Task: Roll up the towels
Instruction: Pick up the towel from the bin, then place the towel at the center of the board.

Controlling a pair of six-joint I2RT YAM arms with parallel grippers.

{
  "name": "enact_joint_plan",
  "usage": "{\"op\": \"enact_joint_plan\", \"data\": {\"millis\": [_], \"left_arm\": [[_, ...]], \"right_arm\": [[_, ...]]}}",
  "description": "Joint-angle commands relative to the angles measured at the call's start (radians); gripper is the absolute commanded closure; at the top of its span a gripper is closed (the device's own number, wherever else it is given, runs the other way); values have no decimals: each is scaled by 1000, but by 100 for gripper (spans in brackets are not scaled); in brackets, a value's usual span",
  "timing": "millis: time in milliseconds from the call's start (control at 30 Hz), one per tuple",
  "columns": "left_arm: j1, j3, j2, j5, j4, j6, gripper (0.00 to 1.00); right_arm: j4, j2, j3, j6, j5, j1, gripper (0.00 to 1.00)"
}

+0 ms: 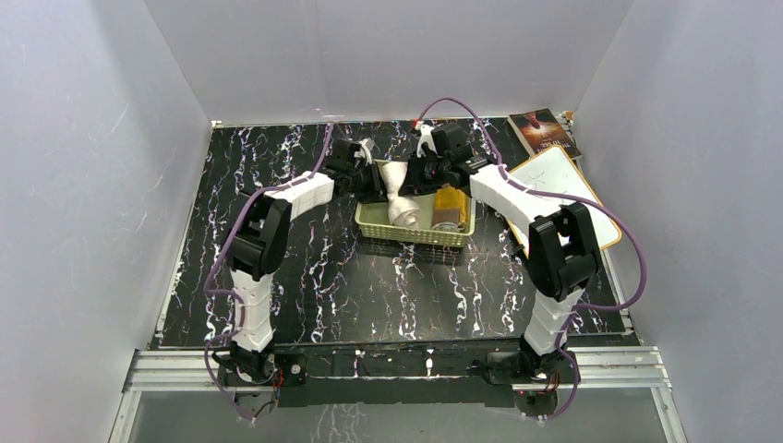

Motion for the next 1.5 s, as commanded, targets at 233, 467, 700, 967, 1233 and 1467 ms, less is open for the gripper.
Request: {"op": "enact_joint_plan", "data": {"millis": [233,467,700,967,1233,1467], "left_arm": [[-69,34,83,122,129,-158,89],[-69,-8,61,155,299,-263,87],[-68,-22,108,173,334,-286,87],[-69,-56,108,214,446,-358,87],[-45,-95,11,212,513,-406,88],[-26,-24,-70,222,473,-394,84]], "right_arm": [[159,-117,-60,57,-36,-41,100],[435,-192,-273,169,-76,-101,100],[774,-153,-414,305,-202,-155,100],[886,-88,-519,365,-238,-167,100],[886,-148,-498,365,-238,-184,100],[886,-237,-363,365,-238,-182,100]]}}
